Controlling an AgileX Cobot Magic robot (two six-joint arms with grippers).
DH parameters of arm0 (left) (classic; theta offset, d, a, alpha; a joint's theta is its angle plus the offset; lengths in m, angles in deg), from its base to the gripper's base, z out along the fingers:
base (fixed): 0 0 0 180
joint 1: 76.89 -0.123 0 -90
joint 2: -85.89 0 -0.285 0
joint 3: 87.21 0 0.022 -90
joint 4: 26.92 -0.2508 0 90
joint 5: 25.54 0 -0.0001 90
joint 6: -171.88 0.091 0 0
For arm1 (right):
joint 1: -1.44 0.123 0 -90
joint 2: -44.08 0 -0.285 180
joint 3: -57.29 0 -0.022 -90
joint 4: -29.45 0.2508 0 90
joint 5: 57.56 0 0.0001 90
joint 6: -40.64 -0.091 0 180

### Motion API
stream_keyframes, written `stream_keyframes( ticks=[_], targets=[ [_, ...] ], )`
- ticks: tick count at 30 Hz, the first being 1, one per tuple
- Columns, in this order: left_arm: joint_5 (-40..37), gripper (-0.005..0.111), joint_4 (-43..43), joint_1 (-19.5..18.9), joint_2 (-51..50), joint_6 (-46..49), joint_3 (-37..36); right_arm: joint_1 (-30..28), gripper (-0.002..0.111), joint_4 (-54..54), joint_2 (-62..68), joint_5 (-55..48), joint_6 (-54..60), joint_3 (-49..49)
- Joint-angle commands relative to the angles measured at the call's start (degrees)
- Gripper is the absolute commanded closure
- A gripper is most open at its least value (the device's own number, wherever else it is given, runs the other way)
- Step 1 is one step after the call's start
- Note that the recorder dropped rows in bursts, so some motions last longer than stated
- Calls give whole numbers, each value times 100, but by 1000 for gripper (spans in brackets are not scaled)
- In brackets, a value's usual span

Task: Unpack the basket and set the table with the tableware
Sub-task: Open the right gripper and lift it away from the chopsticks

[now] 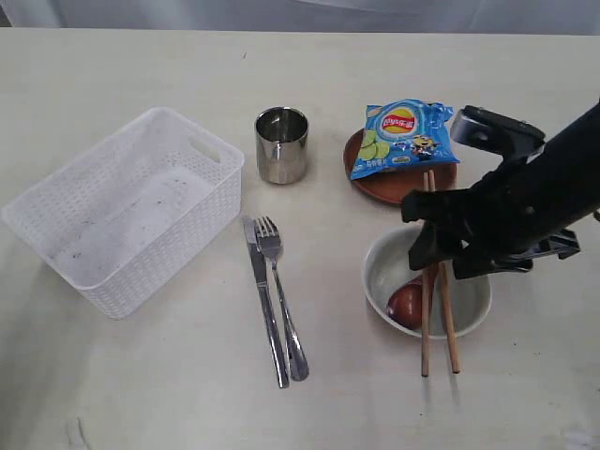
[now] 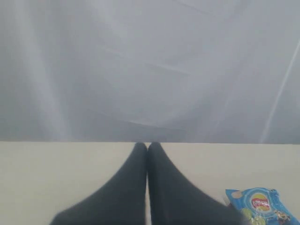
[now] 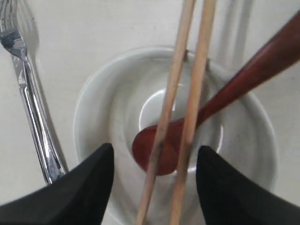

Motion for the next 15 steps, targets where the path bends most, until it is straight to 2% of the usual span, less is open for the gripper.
stream_keyframes(
  ticks=[1,4,15],
  targets=[
    [8,107,-4,38,33,-39,-30,399,57,-665,176,254,-489,10],
    [8,107,-4,38,33,-39,-30,399,57,-1301,258,180,-1031,10],
    [8,107,-4,38,33,-39,-30,399,57,-1222,258,180,-995,10]
  ],
)
